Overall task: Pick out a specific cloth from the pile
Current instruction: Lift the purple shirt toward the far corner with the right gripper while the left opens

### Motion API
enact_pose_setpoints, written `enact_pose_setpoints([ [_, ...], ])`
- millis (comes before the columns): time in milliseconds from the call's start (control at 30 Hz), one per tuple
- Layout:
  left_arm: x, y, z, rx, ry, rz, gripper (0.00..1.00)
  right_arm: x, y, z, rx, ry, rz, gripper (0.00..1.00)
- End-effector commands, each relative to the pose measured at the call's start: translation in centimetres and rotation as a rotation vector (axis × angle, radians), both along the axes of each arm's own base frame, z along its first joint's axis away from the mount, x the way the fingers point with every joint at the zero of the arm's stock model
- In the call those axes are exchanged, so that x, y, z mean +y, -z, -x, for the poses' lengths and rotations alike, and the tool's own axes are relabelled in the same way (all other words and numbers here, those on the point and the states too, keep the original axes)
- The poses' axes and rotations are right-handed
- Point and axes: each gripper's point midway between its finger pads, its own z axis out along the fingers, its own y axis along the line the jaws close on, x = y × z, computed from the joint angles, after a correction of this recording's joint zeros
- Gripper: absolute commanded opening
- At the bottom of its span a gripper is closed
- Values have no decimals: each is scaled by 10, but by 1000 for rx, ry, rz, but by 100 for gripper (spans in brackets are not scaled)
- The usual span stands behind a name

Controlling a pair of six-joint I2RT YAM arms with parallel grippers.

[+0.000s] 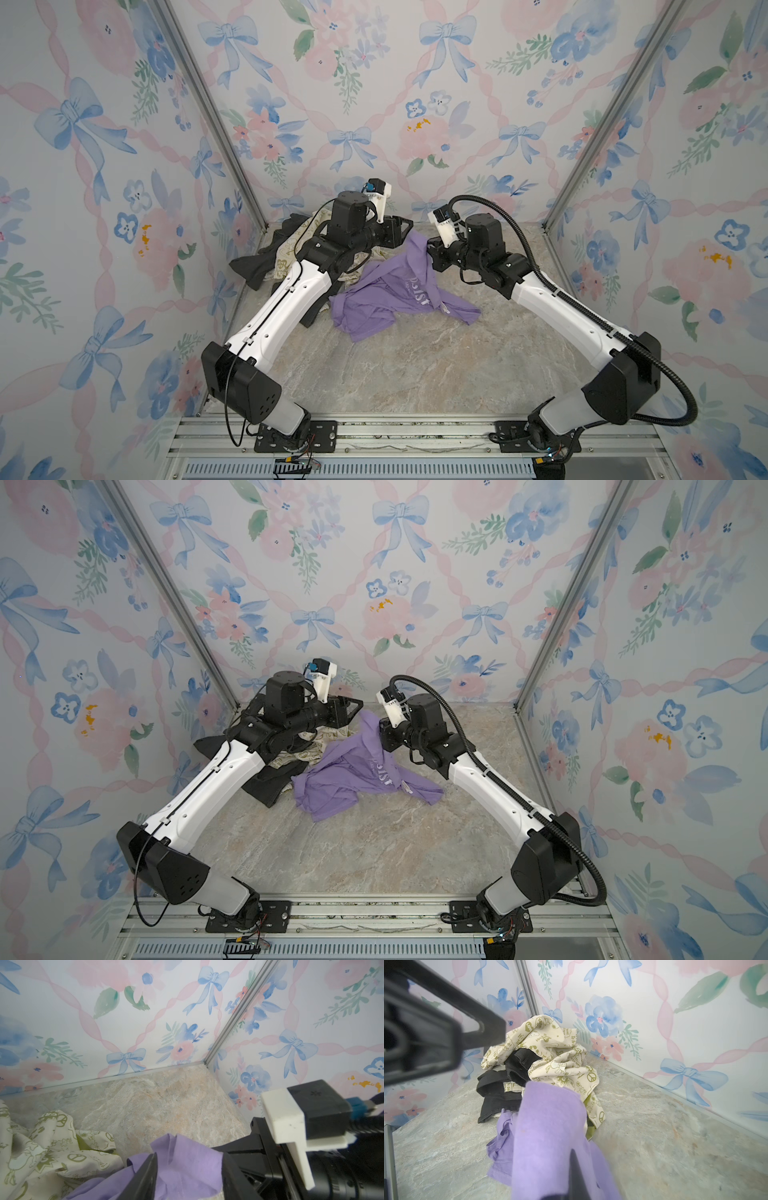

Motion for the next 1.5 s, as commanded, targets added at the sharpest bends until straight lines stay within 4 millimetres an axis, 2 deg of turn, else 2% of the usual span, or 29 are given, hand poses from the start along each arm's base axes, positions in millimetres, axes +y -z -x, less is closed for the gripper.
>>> enact_pose_setpoints([
  [0,17,-14,0,-71,-62,20,61,-31,-40,-3,-87,72,-12,0],
  [100,25,-15,3,-94,-80,40,63,-56,-55,-8,-120,127,-24,0],
  [133,28,-15,4,-97,-87,46,72,-64,-62,-10,-133,146,-31,0],
  [300,37,-14,7,-106,-105,55,91,-106,-92,-23,-192,254,-63,0],
  [467,42,-13,6,-109,-117,55,98,-152,-127,-44,-263,384,-105,0],
  [600,43,-13,4,-109,-120,55,98,-175,-155,-66,-309,449,-149,0],
  [900,52,-12,2,-112,-140,51,98,-194,-210,-113,-399,486,-197,0],
  [1067,61,-12,3,-122,-158,45,98,-214,-250,-120,-470,516,-228,0],
  [1233,68,-11,1,-121,-172,48,98,-245,-279,-121,-538,572,-283,0],
  [1467,70,-11,-2,-121,-176,49,98,-281,-298,-123,-595,629,-330,0],
])
